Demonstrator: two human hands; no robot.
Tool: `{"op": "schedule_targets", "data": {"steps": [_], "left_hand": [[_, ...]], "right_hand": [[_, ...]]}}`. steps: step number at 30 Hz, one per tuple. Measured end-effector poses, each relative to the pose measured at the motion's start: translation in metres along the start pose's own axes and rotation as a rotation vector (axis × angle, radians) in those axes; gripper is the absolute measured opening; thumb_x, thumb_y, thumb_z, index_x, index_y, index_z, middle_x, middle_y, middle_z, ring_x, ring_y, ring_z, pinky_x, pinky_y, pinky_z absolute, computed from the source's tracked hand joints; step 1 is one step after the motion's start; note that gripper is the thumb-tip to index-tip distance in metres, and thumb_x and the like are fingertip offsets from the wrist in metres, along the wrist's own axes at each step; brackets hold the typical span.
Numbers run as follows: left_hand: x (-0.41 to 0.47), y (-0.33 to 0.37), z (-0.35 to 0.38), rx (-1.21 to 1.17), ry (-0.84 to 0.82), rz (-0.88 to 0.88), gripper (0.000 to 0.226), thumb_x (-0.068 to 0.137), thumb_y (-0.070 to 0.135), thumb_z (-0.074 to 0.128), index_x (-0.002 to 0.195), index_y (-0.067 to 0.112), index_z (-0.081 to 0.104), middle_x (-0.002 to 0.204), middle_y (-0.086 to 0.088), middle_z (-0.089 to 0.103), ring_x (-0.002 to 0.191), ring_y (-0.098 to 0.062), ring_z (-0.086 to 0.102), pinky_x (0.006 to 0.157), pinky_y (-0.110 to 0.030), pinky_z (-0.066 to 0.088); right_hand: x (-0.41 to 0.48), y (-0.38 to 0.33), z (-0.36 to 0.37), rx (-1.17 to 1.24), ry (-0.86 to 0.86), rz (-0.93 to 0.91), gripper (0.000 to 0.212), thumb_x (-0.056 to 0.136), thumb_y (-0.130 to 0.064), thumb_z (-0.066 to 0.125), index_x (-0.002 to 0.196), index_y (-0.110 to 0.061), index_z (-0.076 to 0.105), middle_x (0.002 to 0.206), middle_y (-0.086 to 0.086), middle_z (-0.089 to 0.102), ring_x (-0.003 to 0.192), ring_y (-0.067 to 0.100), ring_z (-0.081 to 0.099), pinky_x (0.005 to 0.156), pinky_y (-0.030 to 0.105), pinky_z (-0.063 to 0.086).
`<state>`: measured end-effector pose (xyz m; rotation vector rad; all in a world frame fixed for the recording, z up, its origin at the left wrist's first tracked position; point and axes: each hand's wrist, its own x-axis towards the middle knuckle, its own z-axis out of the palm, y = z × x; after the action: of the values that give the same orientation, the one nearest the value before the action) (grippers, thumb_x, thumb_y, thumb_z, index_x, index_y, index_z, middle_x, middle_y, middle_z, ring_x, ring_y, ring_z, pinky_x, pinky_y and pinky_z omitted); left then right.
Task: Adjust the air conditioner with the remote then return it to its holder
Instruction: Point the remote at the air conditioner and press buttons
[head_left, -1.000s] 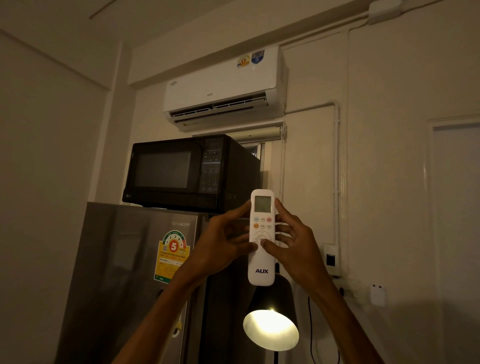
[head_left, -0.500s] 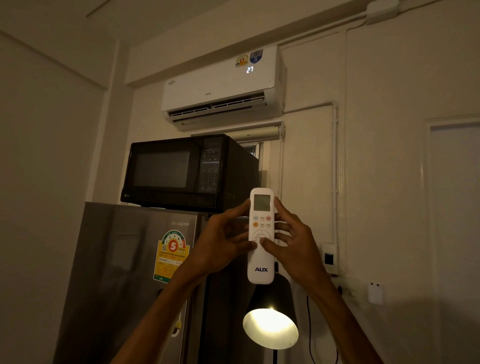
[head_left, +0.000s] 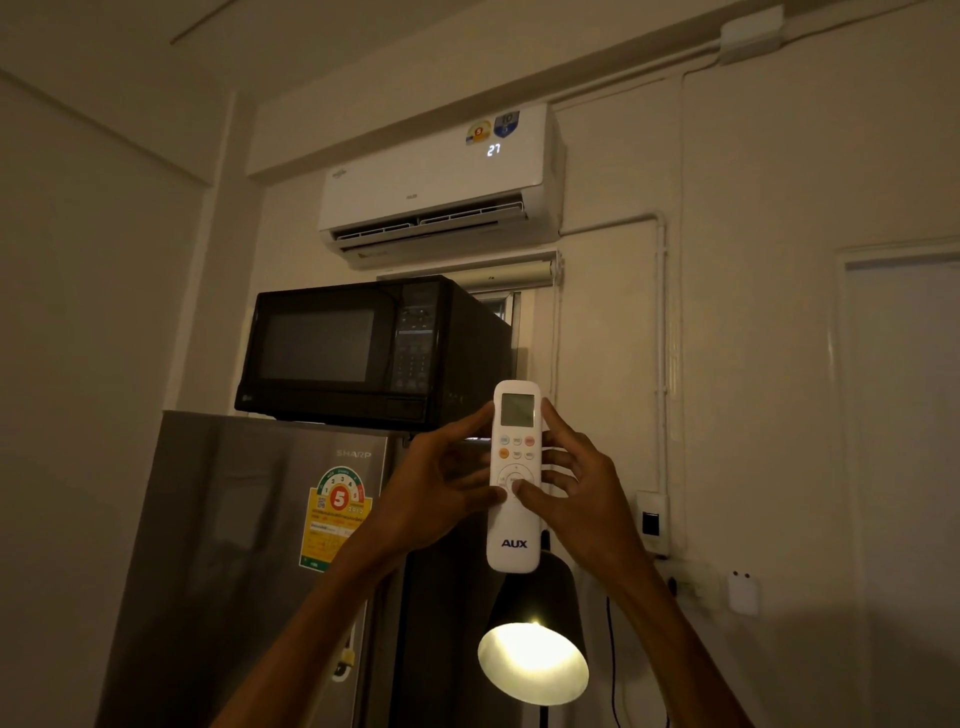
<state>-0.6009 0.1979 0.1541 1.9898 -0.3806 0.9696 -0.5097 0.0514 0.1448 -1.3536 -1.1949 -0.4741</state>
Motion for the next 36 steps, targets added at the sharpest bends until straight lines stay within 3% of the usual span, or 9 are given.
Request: {"op": "schedule_targets", "data": {"steps": [4, 10, 22, 29, 32, 36], "left_hand": [[0.000, 0.001, 0.001, 0.011, -0.009, 0.008, 0.079, 0.076, -0.008, 0.067, 0.140, 0.028, 0.037, 0.127, 0.003, 0.057, 0.115, -0.013, 0.060, 0.088, -0.029, 0.057], [0.000, 0.003, 0.004, 0.017, -0.006, 0.013, 0.079, 0.075, -0.008, 0.067, 0.140, 0.027, 0.037, 0.129, 0.001, 0.056, 0.117, -0.017, 0.059, 0.091, -0.034, 0.056], [0.005, 0.010, 0.000, 0.040, 0.014, 0.055, 0.079, 0.075, -0.009, 0.068, 0.137, 0.029, 0.037, 0.124, 0.009, 0.055, 0.110, -0.009, 0.061, 0.080, -0.017, 0.056], [0.000, 0.009, -0.005, 0.034, 0.029, 0.056, 0.079, 0.075, -0.009, 0.068, 0.138, 0.027, 0.037, 0.127, 0.006, 0.056, 0.112, -0.013, 0.061, 0.083, -0.021, 0.057], [0.000, 0.010, -0.009, 0.037, 0.039, 0.064, 0.079, 0.074, -0.008, 0.068, 0.137, 0.028, 0.038, 0.125, 0.006, 0.056, 0.112, -0.014, 0.061, 0.082, -0.019, 0.057], [0.000, 0.011, -0.015, 0.032, 0.051, 0.073, 0.079, 0.075, -0.008, 0.068, 0.137, 0.029, 0.037, 0.121, 0.008, 0.057, 0.113, -0.014, 0.060, 0.082, -0.018, 0.056]], "right_hand": [[-0.002, 0.001, -0.001, -0.011, 0.010, 0.011, 0.075, 0.076, -0.008, 0.070, 0.136, -0.027, 0.031, 0.119, 0.001, 0.053, 0.108, 0.014, 0.057, 0.073, 0.011, 0.052], [-0.004, -0.001, -0.003, -0.007, 0.012, 0.014, 0.074, 0.076, -0.007, 0.070, 0.133, -0.034, 0.030, 0.119, -0.001, 0.052, 0.107, 0.012, 0.056, 0.073, 0.009, 0.051], [0.006, -0.005, -0.004, -0.050, 0.014, -0.001, 0.077, 0.075, -0.008, 0.071, 0.137, -0.029, 0.030, 0.120, 0.000, 0.051, 0.105, 0.011, 0.055, 0.070, 0.006, 0.050], [0.005, -0.009, 0.002, -0.060, 0.007, -0.015, 0.078, 0.075, -0.008, 0.072, 0.138, -0.028, 0.030, 0.119, -0.002, 0.050, 0.101, 0.007, 0.055, 0.071, 0.006, 0.050], [0.007, -0.012, 0.004, -0.062, -0.003, -0.030, 0.078, 0.075, -0.008, 0.071, 0.136, -0.032, 0.028, 0.122, 0.003, 0.050, 0.106, 0.011, 0.056, 0.074, 0.009, 0.052], [0.011, -0.016, 0.008, -0.063, -0.005, -0.043, 0.078, 0.075, -0.010, 0.072, 0.139, -0.027, 0.029, 0.124, 0.005, 0.052, 0.110, 0.016, 0.058, 0.080, 0.023, 0.055]]}}
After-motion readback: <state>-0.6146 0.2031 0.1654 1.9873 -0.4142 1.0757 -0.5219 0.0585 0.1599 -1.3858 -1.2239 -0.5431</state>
